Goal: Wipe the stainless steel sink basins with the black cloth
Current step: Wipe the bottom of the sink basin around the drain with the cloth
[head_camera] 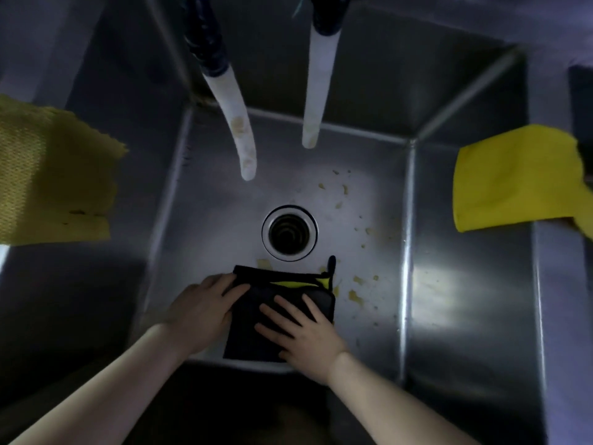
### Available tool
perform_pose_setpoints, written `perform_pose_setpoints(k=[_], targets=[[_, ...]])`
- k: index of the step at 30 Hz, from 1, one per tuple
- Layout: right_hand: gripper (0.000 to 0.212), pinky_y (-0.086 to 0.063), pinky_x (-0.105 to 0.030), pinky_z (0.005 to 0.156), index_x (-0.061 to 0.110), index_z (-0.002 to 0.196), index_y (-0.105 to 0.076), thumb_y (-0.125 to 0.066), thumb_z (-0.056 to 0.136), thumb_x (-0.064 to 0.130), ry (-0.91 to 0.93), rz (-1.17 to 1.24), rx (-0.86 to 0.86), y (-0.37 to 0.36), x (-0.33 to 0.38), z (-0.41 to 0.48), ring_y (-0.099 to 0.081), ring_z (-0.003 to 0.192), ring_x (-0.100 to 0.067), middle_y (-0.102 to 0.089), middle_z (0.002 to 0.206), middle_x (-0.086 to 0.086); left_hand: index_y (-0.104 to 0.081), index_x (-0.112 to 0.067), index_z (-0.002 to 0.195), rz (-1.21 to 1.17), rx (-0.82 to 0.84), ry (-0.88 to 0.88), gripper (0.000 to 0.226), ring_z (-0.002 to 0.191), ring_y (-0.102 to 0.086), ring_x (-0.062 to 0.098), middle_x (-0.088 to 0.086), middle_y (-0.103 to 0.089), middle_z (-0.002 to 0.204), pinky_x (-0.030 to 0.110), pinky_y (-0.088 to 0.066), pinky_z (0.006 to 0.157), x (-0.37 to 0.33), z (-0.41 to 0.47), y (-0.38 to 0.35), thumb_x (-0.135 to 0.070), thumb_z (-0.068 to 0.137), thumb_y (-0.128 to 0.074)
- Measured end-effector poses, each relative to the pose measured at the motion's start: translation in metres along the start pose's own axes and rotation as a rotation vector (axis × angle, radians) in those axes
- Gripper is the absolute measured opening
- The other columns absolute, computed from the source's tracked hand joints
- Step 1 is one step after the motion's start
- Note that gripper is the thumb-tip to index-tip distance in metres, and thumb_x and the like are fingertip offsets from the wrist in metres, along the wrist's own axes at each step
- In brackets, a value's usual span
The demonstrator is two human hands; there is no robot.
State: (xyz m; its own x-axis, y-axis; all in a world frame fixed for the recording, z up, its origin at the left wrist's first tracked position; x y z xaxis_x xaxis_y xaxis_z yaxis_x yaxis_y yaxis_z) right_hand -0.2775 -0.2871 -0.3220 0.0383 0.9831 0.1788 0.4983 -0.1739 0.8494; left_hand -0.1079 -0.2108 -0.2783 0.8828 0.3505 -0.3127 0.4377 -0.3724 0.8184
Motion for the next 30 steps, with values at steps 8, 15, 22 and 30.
perform_pose_setpoints(k=[8,15,22,30], targets=[[0.084,-0.030,-0.053,0.108,0.039,0.149,-0.015,-0.063,0.082,0.051,-0.124,0.011,0.036,-0.017,-0.042,-0.072,-0.010,0.146,-0.019,-0.007,0.160,0.009,-0.051,-0.019,0.133,-0.039,-0.054,-0.010,0.064,0.123,-0.051,0.031,0.009,-0.045,0.144,0.044,-0.052,0.086,-0.035,0.028,0.004,-0.018,0.072,-0.070],[0.073,-0.035,-0.055,0.105,0.040,0.149,-0.016,-0.054,0.087,0.049,-0.395,0.173,-0.079,0.006,-0.080,-0.049,-0.014,0.145,-0.015,-0.008,0.159,0.013,-0.009,-0.026,0.149,0.049,0.019,0.070,0.058,0.145,-0.004,0.019,-0.003,0.007,0.159,0.037,-0.019,0.115,-0.039,0.046,0.003,-0.031,0.097,-0.034],[0.062,-0.013,-0.054,0.115,0.043,0.147,0.010,-0.026,0.098,0.052,-0.689,0.268,-0.146,0.043,-0.162,-0.012,0.015,0.145,-0.014,0.021,0.156,0.016,-0.059,-0.014,0.122,-0.014,-0.038,0.057,0.053,0.113,-0.057,0.039,0.019,-0.053,0.132,0.046,-0.054,0.077,-0.046,0.057,0.002,-0.026,0.071,-0.053],[0.067,-0.019,-0.064,0.108,0.043,0.145,0.017,-0.031,0.099,0.045,-0.853,0.451,-0.041,0.017,-0.113,-0.042,0.022,0.143,-0.019,0.033,0.152,0.012,-0.061,-0.015,0.120,0.008,-0.017,0.093,0.057,0.113,-0.056,0.038,0.021,-0.051,0.133,0.048,-0.054,0.077,-0.065,0.050,-0.004,-0.022,0.066,-0.076]])
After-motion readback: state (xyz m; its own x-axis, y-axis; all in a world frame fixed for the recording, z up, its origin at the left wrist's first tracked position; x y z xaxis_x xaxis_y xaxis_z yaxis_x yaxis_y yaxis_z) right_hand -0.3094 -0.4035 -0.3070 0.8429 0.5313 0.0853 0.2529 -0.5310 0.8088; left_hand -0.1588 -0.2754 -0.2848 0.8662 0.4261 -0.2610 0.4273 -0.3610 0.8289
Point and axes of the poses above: each hand's wrist, its own z-axis towards the middle knuckle, its own y-axis out of the back of the hand, x = y × z, the point moved 6 cm from there along z, towards the middle knuckle
